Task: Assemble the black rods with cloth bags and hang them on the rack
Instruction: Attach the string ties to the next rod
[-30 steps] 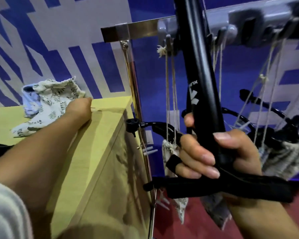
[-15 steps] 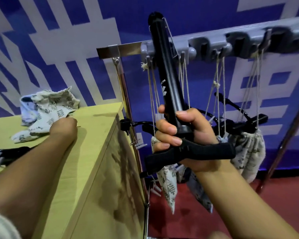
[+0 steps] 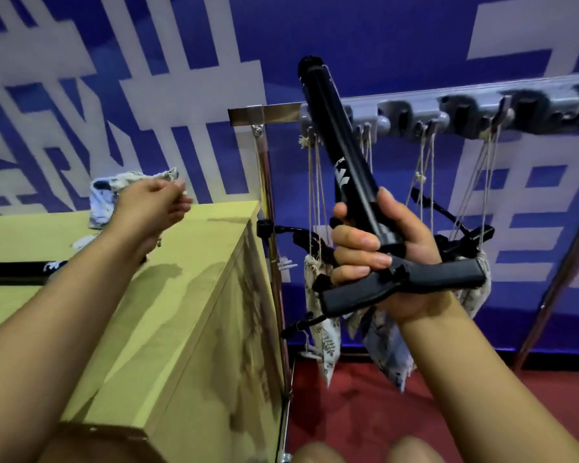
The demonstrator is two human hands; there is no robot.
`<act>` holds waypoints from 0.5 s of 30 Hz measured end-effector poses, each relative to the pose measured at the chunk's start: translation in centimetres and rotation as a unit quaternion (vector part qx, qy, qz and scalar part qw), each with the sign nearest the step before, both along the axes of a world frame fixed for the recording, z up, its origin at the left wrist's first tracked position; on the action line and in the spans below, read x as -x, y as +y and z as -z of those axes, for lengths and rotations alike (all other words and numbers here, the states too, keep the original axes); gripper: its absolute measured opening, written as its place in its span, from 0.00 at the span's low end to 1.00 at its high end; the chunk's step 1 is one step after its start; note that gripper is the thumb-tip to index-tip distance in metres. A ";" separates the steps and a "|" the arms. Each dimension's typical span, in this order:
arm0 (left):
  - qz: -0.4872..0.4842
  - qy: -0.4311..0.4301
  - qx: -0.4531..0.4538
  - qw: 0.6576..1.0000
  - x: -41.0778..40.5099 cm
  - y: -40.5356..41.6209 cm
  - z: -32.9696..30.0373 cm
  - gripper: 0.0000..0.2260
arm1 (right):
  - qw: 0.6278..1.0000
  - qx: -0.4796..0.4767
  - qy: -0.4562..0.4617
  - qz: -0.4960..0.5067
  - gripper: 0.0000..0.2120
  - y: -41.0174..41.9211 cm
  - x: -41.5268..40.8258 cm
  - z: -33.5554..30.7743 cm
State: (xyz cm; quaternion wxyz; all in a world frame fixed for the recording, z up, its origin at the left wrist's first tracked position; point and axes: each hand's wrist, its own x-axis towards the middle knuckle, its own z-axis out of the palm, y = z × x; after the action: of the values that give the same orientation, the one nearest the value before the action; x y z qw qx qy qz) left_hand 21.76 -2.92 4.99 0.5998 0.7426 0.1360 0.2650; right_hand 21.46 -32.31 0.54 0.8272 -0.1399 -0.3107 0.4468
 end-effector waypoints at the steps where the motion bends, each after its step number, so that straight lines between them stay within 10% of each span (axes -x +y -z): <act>1: 0.038 -0.012 0.037 0.999 1.4 -1.5 -0.6 0.06 | 1.000 -0.001 0.001 -0.007 0.16 -0.3 0.3 -0.1; 8: 0.200 -0.010 0.224 0.954 7.4 -9.4 -1.5 0.11 | 0.999 0.016 -0.031 -0.011 0.18 -2.1 2.0 -0.1; 15: 0.128 0.020 0.130 0.983 6.9 -13.9 2.4 0.16 | 0.998 -0.005 -0.061 -0.016 0.18 -3.4 4.4 0.2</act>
State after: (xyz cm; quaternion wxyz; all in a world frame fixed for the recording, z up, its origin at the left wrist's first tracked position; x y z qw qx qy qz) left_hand 14.87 -16.87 2.63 0.7173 0.6749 0.0846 0.1513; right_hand 17.08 -35.73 0.38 0.8000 -0.1585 -0.3651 0.4490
